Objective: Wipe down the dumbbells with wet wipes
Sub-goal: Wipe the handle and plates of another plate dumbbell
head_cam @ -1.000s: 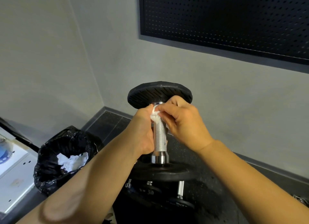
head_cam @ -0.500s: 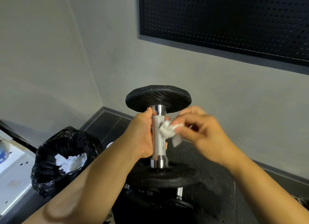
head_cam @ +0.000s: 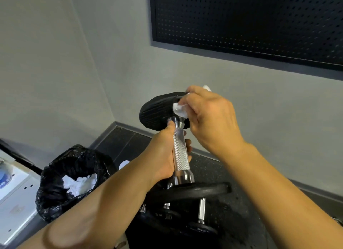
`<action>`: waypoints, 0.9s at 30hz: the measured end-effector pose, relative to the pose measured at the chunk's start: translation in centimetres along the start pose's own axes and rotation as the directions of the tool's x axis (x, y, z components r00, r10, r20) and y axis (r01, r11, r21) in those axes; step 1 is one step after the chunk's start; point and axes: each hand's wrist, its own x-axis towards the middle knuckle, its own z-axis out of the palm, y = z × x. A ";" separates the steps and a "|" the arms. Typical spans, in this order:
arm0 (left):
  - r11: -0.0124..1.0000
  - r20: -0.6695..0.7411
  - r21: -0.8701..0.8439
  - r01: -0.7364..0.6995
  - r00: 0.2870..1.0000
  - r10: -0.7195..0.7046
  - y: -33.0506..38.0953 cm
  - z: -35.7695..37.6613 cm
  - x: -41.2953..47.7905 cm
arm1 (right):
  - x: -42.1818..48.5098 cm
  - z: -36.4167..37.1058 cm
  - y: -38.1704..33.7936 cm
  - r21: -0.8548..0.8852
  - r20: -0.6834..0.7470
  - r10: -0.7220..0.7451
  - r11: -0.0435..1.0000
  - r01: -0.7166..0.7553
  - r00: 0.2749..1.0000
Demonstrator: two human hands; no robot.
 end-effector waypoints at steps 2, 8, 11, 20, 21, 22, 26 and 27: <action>1.000 -0.018 0.017 0.010 1.000 -0.009 0.2 0.1 0.3 | 0.3 -0.4 0.0 0.037 0.026 -0.036 0.999 0.035 0.999; 0.998 0.030 -0.009 -0.055 0.998 0.055 0.0 -1.0 1.1 | -3.0 -1.0 1.1 0.161 0.051 -0.034 0.987 0.026 0.998; 0.994 0.072 -0.050 -0.099 0.992 0.102 0.0 -1.0 1.0 | -3.8 0.6 0.8 0.282 0.099 0.031 0.958 -0.058 0.995; 0.983 0.058 -0.031 -0.182 0.981 0.184 1.0 -1.3 0.4 | -5.5 0.6 0.2 0.547 0.529 0.035 0.750 -0.372 0.848; 0.979 0.036 -0.007 -0.201 0.979 0.201 0.9 -1.4 0.5 | -5.9 0.4 0.2 0.559 0.604 0.024 0.700 -0.445 0.797; 0.976 0.016 0.002 -0.218 0.976 0.218 0.8 -1.5 0.5 | -6.1 0.2 0.3 0.567 0.651 0.010 0.658 -0.496 0.759; 0.979 0.024 0.024 -0.202 0.979 0.201 0.4 -1.6 0.7 | -6.1 0.6 0.1 0.554 0.634 0.037 0.675 -0.487 0.772; 0.983 0.033 0.022 -0.181 0.983 0.180 0.4 -1.6 0.6 | -5.9 0.9 0.0 0.545 0.573 0.081 0.706 -0.453 0.816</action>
